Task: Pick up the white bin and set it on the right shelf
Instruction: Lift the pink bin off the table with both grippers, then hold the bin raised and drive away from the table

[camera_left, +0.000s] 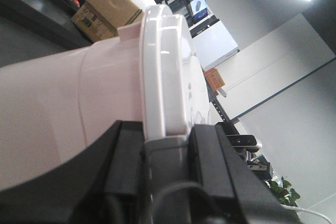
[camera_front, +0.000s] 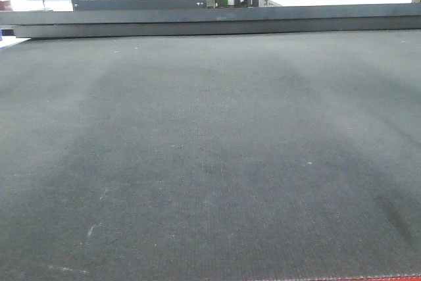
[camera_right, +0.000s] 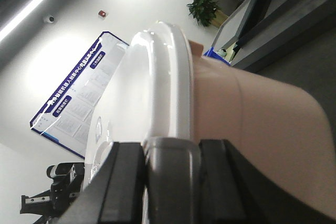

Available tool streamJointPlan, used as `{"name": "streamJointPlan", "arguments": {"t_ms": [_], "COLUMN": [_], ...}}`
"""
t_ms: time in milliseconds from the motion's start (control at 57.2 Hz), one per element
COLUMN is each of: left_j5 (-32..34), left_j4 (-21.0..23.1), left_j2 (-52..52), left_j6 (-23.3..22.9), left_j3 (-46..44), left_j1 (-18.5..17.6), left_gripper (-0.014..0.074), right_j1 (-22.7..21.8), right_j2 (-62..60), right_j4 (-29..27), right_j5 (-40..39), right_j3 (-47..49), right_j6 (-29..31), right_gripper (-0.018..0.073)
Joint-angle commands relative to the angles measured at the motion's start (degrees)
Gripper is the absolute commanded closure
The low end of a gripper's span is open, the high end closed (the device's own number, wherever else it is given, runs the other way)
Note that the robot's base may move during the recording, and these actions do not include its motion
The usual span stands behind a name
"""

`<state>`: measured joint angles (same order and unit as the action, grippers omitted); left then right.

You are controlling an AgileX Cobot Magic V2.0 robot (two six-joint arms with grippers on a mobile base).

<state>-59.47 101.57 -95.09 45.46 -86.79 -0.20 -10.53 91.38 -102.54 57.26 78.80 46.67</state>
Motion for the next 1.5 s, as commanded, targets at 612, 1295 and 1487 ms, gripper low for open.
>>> {"name": "streamJointPlan", "arguments": {"t_ms": [612,1295,1487], "left_j5": [-9.8,-9.6,-9.6], "left_j4": [7.3,7.3,7.3], "left_j2": [4.9,4.9,4.9], "left_j6": [-0.5,-0.5,-0.5], "left_j3": [-2.1,-2.1,-2.1], "left_j1": [-3.5,-3.5,-3.5], "left_gripper": [0.0713,0.0713,0.0713], "right_j1": [2.7,2.7,2.7], "right_j2": [-7.4,-7.4,-7.4], "right_j4": [-5.9,-5.9,-5.9], "right_j5": [17.6,4.5,1.5], "right_j3": [1.9,1.9,1.9], "right_j6": [-0.1,-0.1,-0.1], "right_gripper": [0.0501,0.0501,0.0501]}}
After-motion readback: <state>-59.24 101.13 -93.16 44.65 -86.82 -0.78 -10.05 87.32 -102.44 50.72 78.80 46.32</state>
